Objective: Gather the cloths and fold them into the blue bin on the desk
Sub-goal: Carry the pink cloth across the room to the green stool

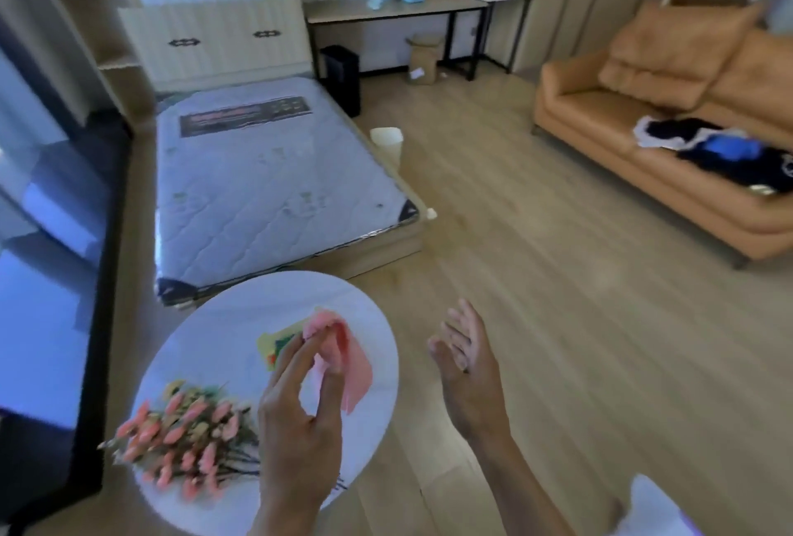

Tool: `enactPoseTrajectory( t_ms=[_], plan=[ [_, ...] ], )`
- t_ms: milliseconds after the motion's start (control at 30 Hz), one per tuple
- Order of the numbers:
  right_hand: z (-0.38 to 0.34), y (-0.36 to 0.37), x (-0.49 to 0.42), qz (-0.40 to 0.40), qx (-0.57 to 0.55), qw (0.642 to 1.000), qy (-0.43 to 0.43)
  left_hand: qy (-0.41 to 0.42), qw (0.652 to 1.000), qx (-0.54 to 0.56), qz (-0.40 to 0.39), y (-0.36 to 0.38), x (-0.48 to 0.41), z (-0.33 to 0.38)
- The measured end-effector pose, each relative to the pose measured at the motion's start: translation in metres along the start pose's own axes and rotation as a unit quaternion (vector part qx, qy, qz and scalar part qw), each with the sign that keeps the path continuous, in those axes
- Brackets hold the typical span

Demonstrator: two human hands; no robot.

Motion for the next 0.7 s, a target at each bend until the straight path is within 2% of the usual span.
enactPoseTrajectory(
  t_ms=[267, 467, 700],
  plan=[
    [0.004, -0.179, -0.042, 0.168, -0.005, 0.986, 0.0, 0.051, 0.987, 0.075, -0.133, 0.173, -0.01, 0.079],
    [0.014, -0.304, -0.057, 0.321, -0.032, 0.946, 0.008, 0.083, 0.958, 0.088, -0.259, 0.306, -0.019, 0.124],
    [0.033, -0.426, -0.095, 0.437, -0.029, 0.899, 0.018, 0.095, 0.908, 0.138, -0.383, 0.467, -0.027, 0.181]
  ],
)
Point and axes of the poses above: each hand's wrist, its own x-axis away from the middle knuckle, its own y-axis out of the palm, z = x × y, the point moved 9 cm from there along -x, towards the middle knuckle, and after that the axes turned 3 degrees about -x, right-handed, at the moved point
